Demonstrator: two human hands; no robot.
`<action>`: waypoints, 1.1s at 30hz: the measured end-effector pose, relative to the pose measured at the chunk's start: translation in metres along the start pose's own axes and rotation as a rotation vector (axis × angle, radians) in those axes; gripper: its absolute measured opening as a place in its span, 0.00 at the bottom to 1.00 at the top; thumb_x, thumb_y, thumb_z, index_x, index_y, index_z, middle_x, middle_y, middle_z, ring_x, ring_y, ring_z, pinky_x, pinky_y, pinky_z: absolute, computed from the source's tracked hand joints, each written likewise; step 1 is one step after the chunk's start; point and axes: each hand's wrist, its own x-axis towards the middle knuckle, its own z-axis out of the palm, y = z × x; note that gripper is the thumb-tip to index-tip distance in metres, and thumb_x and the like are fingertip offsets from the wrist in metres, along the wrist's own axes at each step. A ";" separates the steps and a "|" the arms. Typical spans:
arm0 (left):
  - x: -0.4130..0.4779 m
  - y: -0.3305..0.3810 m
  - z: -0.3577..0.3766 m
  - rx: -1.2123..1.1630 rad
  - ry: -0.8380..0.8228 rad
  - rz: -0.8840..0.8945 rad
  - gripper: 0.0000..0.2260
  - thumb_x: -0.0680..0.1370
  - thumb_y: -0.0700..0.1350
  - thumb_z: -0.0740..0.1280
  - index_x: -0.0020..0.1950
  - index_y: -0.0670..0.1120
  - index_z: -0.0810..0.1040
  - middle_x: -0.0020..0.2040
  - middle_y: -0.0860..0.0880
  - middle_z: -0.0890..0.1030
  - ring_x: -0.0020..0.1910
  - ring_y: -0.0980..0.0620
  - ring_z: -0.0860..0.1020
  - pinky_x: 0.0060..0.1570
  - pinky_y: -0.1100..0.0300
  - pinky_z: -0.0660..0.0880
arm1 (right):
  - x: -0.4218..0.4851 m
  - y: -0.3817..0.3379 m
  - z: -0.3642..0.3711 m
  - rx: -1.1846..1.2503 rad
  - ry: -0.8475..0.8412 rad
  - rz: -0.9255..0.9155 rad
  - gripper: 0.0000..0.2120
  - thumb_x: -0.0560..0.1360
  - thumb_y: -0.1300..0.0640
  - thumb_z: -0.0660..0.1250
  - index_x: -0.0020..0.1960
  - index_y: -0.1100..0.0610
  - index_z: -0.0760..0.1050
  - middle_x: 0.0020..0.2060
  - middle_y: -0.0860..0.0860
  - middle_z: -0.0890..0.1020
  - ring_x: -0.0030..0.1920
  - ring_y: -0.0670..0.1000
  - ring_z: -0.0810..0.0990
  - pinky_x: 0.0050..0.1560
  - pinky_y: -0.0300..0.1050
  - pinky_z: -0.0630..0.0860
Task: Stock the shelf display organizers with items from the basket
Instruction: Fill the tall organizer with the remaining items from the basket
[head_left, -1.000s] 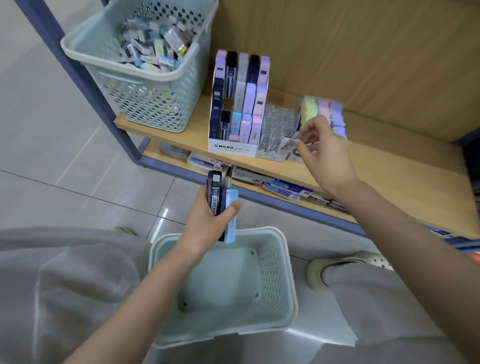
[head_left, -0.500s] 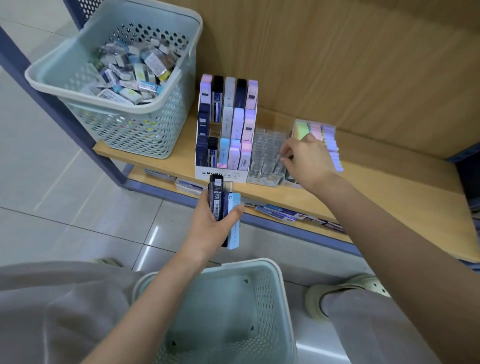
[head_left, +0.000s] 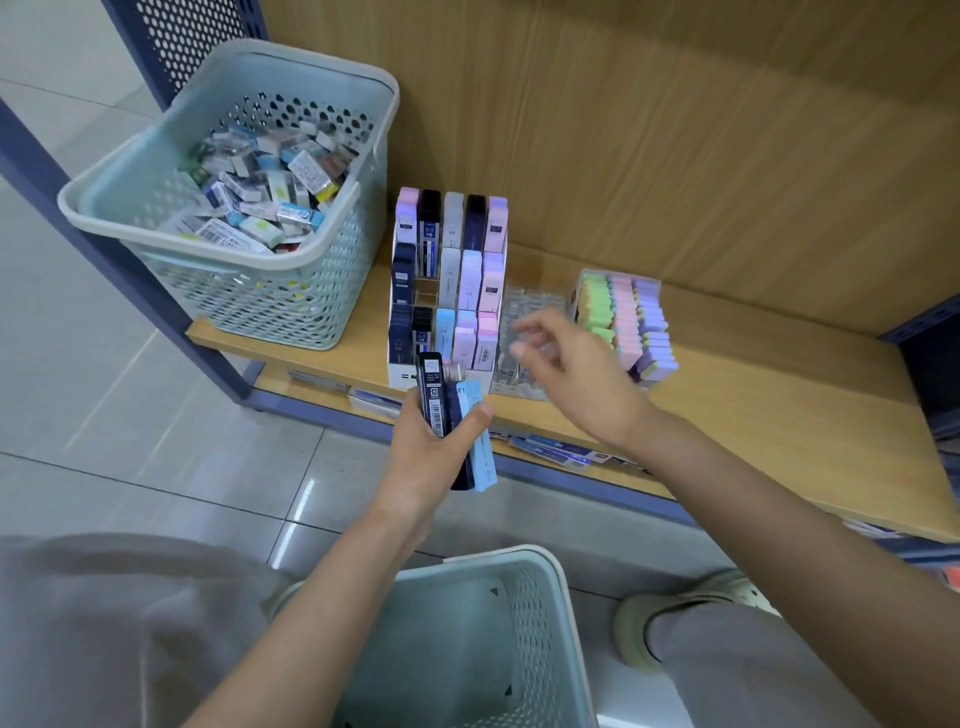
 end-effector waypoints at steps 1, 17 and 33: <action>0.000 0.001 0.000 -0.007 -0.004 0.011 0.18 0.74 0.47 0.70 0.62 0.48 0.72 0.53 0.51 0.81 0.50 0.57 0.79 0.45 0.62 0.75 | -0.010 -0.010 0.002 0.084 -0.120 0.001 0.16 0.78 0.56 0.63 0.66 0.52 0.69 0.49 0.43 0.74 0.43 0.46 0.78 0.49 0.40 0.75; -0.012 0.071 -0.035 0.204 -0.054 0.202 0.13 0.76 0.49 0.68 0.59 0.49 0.73 0.53 0.50 0.80 0.51 0.53 0.79 0.54 0.55 0.75 | -0.026 -0.067 -0.011 0.536 0.006 0.109 0.13 0.74 0.65 0.68 0.47 0.52 0.66 0.44 0.55 0.79 0.38 0.49 0.81 0.35 0.41 0.81; 0.007 0.135 -0.089 0.185 0.036 0.207 0.06 0.77 0.48 0.67 0.48 0.53 0.70 0.48 0.51 0.79 0.49 0.47 0.79 0.57 0.47 0.75 | 0.082 -0.068 0.017 -0.155 0.216 -0.061 0.05 0.75 0.61 0.67 0.47 0.56 0.71 0.39 0.49 0.77 0.39 0.49 0.77 0.45 0.47 0.76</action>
